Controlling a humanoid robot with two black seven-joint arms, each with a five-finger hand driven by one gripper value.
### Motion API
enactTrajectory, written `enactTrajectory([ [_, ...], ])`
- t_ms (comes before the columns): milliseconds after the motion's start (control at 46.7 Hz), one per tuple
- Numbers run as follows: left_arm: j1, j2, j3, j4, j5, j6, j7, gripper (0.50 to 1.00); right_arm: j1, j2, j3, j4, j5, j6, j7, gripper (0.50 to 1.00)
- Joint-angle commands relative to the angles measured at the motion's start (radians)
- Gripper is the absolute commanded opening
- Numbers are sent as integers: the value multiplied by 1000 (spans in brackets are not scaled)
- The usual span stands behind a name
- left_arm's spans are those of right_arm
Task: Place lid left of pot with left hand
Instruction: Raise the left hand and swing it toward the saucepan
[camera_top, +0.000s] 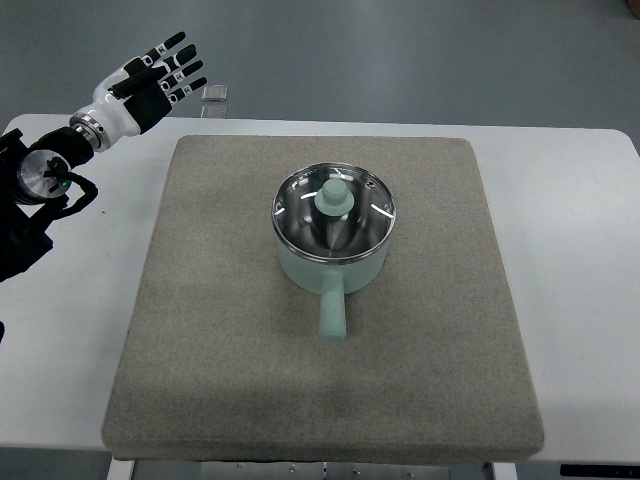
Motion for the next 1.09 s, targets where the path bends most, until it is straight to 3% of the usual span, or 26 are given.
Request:
enactTrajectory([
  [0, 0, -1, 2, -2, 0, 0, 0, 1000, 0, 0, 0, 0, 0, -1, -1, 921],
  [535, -9, 13, 29, -3, 18, -14, 2, 1000, 0, 0, 0, 0, 0, -1, -1, 921],
  [877, -52, 61, 40, -6, 287, -100, -3, 999, 0, 0, 0, 0, 0, -1, 1, 921],
  [1070, -98, 140, 40, -66, 463, -118, -3, 999, 0, 0, 0, 0, 0, 1, -1, 921],
])
